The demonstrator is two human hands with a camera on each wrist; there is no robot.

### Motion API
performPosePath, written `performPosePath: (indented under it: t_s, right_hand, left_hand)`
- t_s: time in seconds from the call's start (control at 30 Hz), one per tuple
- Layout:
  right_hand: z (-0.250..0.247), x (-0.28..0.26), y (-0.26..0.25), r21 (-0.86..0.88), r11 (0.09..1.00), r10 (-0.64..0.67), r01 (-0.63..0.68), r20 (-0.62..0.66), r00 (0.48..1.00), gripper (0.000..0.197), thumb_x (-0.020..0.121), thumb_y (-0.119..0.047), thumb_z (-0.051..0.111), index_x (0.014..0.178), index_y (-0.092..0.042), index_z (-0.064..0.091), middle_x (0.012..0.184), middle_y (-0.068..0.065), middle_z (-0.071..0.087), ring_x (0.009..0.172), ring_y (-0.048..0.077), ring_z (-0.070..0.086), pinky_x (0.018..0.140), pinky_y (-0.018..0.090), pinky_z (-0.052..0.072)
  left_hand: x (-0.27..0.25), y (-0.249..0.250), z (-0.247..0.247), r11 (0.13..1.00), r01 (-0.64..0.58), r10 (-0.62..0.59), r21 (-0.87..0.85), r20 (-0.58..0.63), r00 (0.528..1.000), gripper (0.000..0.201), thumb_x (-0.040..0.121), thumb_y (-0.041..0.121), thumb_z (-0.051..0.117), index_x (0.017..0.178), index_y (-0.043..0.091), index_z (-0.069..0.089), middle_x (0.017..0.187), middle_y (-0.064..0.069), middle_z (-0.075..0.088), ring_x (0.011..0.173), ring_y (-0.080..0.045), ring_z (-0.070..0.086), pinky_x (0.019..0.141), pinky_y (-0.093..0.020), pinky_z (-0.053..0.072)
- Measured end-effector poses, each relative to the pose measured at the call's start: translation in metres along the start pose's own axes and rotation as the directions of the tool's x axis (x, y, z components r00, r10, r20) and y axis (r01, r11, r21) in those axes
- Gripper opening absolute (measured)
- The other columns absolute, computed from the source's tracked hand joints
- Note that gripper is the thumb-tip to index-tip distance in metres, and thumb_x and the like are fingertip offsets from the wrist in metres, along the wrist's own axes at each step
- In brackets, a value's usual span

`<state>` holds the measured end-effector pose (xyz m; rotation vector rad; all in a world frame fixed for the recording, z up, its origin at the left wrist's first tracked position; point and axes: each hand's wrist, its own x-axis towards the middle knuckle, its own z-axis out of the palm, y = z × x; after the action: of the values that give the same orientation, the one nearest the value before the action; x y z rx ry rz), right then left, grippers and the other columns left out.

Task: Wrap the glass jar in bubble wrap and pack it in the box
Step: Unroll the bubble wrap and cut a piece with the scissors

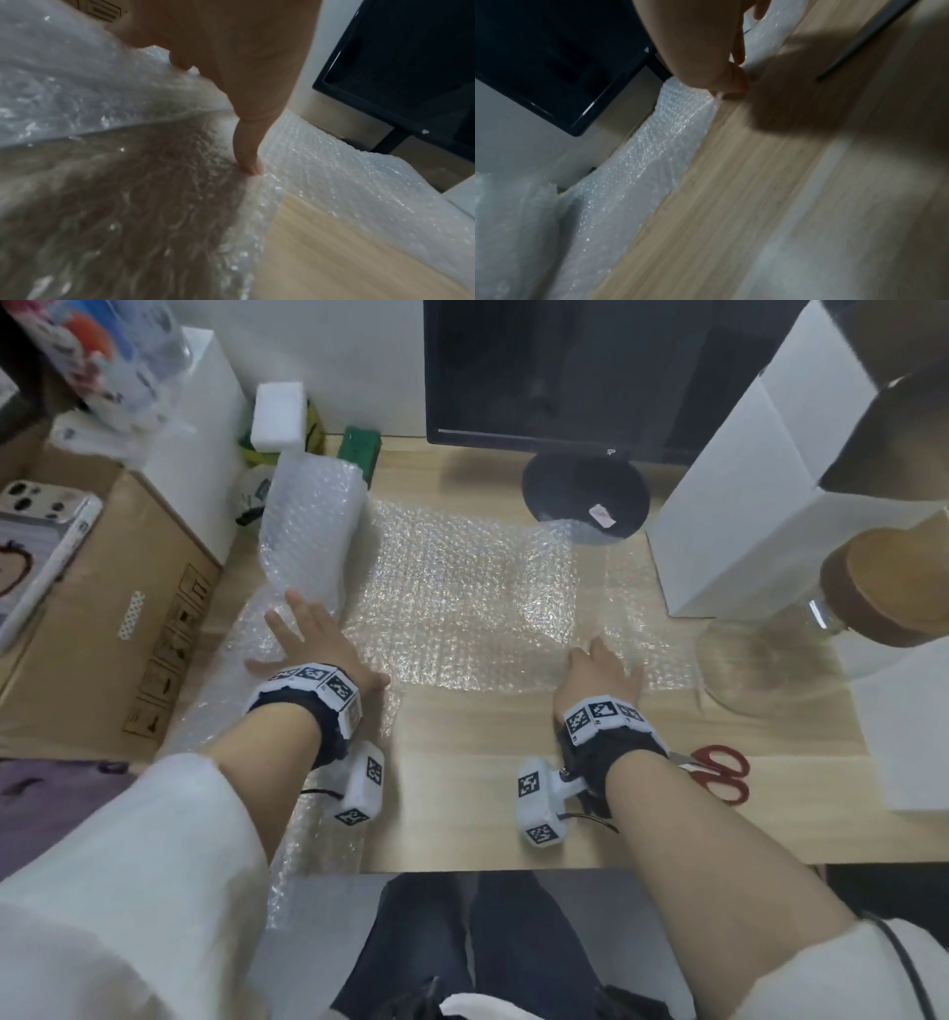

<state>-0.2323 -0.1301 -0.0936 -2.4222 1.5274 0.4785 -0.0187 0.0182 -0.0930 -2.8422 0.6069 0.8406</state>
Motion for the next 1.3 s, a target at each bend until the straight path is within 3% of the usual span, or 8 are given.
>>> performPosePath:
  t_s: [0.13,0.3,0.47,0.6,0.7,0.8,0.93,1.3]
  right_hand:
    - [-0.008,-0.008,0.016,0.122,0.989,-0.056,0.082,-0.209,0.976,0.047,0.081,-0.006,0.048,0.125,-0.020,0.055,0.145,0.007,0.038,0.132,0.025,0.036,0.115,0.041,0.014]
    - [-0.045,-0.011,0.020,0.352,0.909,-0.014,0.222,-0.508,0.861,0.048,0.073,0.003,0.051,0.114,-0.020,0.063,0.129,0.005,0.049,0.123,0.024,0.042,0.110,0.036,0.019]
    - [-0.092,-0.018,0.038,0.441,0.847,0.118,0.297,-0.700,0.704,0.036,0.072,0.001,0.051,0.099,-0.020,0.064,0.115,0.004,0.054,0.111,0.023,0.049,0.096,0.031,0.031]
    - [-0.078,-0.023,0.064,0.375,0.927,0.078,0.018,-0.239,0.968,0.021,0.078,0.000,0.046,0.081,-0.016,0.059,0.098,0.006,0.064,0.085,0.029,0.059,0.078,0.036,0.051]
    - [-0.061,-0.046,0.084,-0.054,0.991,0.128,-0.121,0.154,0.980,0.018,0.085,0.000,0.047,0.093,-0.003,0.062,0.096,0.013,0.061,0.091,0.036,0.062,0.079,0.044,0.052]
    - [-0.058,-0.059,0.102,-0.079,0.967,0.252,-0.242,0.171,0.952,0.027,0.091,-0.001,0.044,0.112,-0.006,0.059,0.102,0.013,0.060,0.105,0.033,0.058,0.067,0.038,0.038]
    - [-0.037,-0.050,0.115,-0.072,0.957,0.290,-0.282,0.186,0.939,0.041,0.090,0.000,0.042,0.126,-0.015,0.053,0.125,0.013,0.054,0.114,0.030,0.052,0.086,0.040,0.044]
    - [-0.015,-0.023,0.122,-0.043,0.962,0.272,-0.269,0.203,0.941,0.023,0.079,-0.025,0.071,0.096,-0.011,0.063,0.099,0.008,0.058,0.096,0.025,0.055,0.069,0.029,0.043]
  left_hand:
    - [0.012,0.002,0.005,0.999,0.038,-0.038,0.020,-0.018,0.999,0.127,0.068,0.055,0.072,0.145,0.007,-0.017,0.150,-0.012,-0.033,0.138,-0.039,-0.024,0.104,-0.071,0.014]
    - [0.023,0.017,0.009,0.992,0.075,-0.089,-0.098,-0.148,0.985,0.105,0.074,0.027,0.073,0.146,0.005,0.000,0.155,-0.015,-0.012,0.142,-0.040,-0.007,0.106,-0.068,0.016]
    - [0.030,0.027,0.014,0.987,0.122,-0.137,-0.104,-0.159,0.978,0.125,0.055,0.038,0.086,0.144,0.006,0.005,0.156,-0.010,-0.007,0.143,-0.038,-0.002,0.108,-0.063,0.020]
    - [0.043,0.028,0.032,0.985,0.131,-0.154,-0.111,-0.231,0.961,0.125,0.050,0.038,0.088,0.141,0.005,0.008,0.156,-0.012,-0.004,0.141,-0.042,0.000,0.107,-0.065,0.017]
    - [0.045,0.025,0.039,0.982,0.141,-0.170,-0.125,-0.270,0.948,0.128,0.042,0.040,0.090,0.139,0.010,0.012,0.156,-0.008,-0.001,0.141,-0.043,0.004,0.105,-0.068,0.018]
    - [0.055,0.022,0.043,0.989,0.094,-0.122,-0.113,-0.274,0.954,0.124,0.046,0.038,0.090,0.140,0.006,0.014,0.156,-0.013,-0.008,0.140,-0.045,0.006,0.105,-0.069,0.017]
    - [0.056,0.022,0.042,0.986,0.141,-0.159,-0.085,-0.270,0.950,0.130,0.044,0.046,0.088,0.140,0.011,0.008,0.156,-0.009,-0.012,0.140,-0.046,0.002,0.104,-0.070,0.018]
    - [0.042,0.010,0.029,0.996,0.024,-0.044,-0.088,-0.229,0.972,0.144,0.038,0.055,0.087,0.145,0.006,0.004,0.156,-0.012,-0.008,0.141,-0.041,-0.005,0.108,-0.067,0.011]
